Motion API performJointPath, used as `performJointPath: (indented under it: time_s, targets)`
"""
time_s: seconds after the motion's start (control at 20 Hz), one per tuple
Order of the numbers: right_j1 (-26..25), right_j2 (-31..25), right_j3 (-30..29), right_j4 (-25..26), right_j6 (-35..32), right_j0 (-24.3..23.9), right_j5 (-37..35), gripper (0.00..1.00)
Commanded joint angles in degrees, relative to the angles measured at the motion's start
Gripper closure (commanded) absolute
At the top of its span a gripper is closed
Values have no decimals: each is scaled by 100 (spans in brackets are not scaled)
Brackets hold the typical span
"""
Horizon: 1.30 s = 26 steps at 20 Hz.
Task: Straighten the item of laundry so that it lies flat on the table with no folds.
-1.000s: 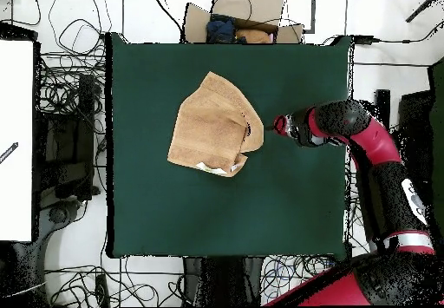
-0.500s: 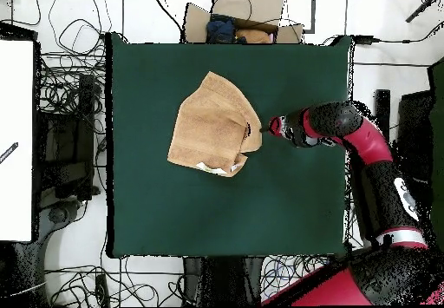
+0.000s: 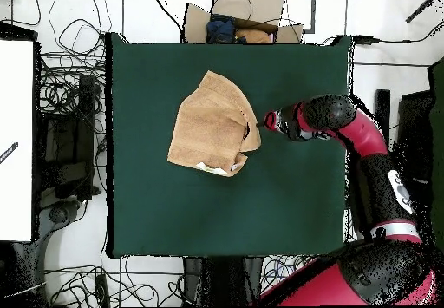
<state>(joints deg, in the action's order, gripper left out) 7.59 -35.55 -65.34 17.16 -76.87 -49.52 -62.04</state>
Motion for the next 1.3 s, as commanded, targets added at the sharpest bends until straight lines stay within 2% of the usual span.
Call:
performJointPath:
  time_s: [0.05, 0.45, 0.9, 1.3]
  targets:
    - [-152, -229, 109, -17, 590, 190, 154, 0]
    - [-121, -403, -195, -353, 547, 5, 9, 0]
    - [-230, -352, -113, -480, 586, 24, 5, 0]
    - [-237, -405, -276, -627, 581, -55, 47, 0]
